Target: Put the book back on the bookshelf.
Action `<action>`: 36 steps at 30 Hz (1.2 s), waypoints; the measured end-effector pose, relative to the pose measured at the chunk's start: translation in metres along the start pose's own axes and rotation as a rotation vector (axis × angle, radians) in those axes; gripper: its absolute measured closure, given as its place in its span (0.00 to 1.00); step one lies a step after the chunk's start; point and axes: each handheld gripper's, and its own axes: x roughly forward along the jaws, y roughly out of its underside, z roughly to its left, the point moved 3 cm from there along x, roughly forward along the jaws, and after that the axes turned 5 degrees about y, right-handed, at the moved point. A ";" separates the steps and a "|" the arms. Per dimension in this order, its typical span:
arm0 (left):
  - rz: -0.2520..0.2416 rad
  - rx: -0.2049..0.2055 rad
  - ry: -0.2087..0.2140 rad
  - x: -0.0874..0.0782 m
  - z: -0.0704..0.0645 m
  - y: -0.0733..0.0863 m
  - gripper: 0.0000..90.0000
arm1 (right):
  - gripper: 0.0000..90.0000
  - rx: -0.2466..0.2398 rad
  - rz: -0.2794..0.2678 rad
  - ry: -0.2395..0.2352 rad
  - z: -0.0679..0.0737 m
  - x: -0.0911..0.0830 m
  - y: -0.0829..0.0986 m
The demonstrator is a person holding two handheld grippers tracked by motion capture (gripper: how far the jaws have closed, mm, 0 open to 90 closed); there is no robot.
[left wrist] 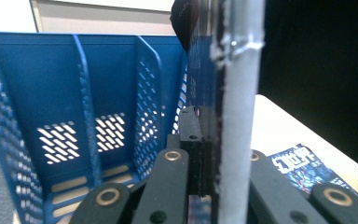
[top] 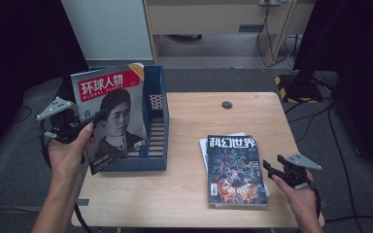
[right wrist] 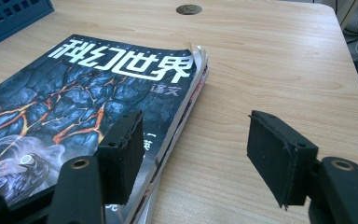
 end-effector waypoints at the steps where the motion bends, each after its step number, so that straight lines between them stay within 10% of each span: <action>1: 0.000 0.000 0.000 0.000 0.000 0.000 0.96 | 0.41 0.000 0.000 0.000 0.000 0.000 0.000; 21: -0.069 -0.020 -0.113 -0.053 0.033 -0.004 0.96 | 0.41 -0.007 0.000 0.005 0.000 0.000 0.000; 36: -0.094 -0.033 -0.192 -0.060 0.057 -0.003 0.96 | 0.41 0.014 -0.005 0.031 -0.011 -0.002 0.001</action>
